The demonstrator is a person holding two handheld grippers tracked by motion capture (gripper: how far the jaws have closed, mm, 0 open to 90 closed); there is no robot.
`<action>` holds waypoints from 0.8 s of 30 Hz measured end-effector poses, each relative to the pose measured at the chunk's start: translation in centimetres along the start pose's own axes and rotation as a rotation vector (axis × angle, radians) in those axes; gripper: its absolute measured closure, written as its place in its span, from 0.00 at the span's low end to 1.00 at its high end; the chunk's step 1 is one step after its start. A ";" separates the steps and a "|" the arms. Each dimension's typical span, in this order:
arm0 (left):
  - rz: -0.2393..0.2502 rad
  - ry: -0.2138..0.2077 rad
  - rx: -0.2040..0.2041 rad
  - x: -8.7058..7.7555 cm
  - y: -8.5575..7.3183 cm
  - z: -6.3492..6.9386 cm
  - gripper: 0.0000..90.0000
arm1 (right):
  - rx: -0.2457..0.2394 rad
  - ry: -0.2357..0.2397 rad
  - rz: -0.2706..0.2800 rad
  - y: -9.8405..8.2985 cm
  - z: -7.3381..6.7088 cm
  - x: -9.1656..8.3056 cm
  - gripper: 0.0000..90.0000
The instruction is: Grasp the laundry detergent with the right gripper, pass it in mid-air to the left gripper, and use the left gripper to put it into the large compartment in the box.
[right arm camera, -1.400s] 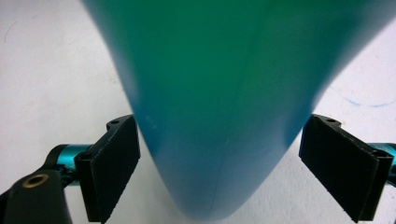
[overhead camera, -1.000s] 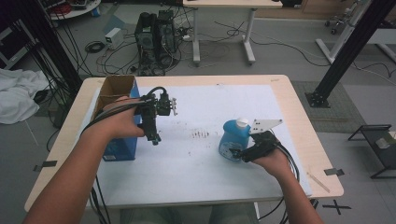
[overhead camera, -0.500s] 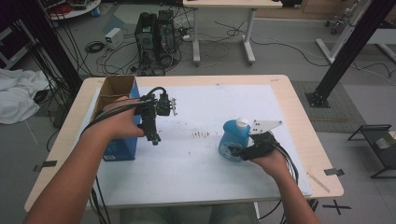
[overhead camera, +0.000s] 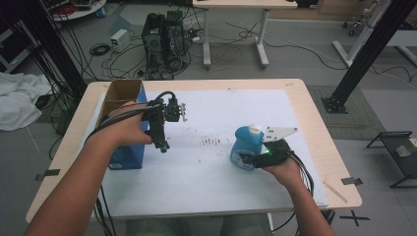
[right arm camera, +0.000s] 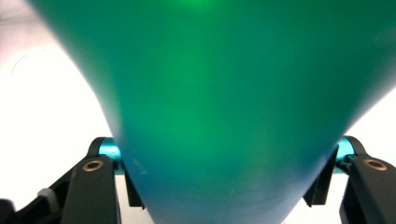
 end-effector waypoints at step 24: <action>0.000 -0.003 0.002 0.0 0.4 0.4 0.02 | 0.008 0.017 0.012 0.1 -0.2 -0.5 0.51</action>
Point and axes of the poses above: each handheld gripper's, and its own axes: x roughly forward along the jaws, y roughly out of its top, z roughly to its right, the point moved 8 cm from there along x, roughly forward along the jaws, and after that the axes turned 12 degrees about -y, right-handed, at the moved point
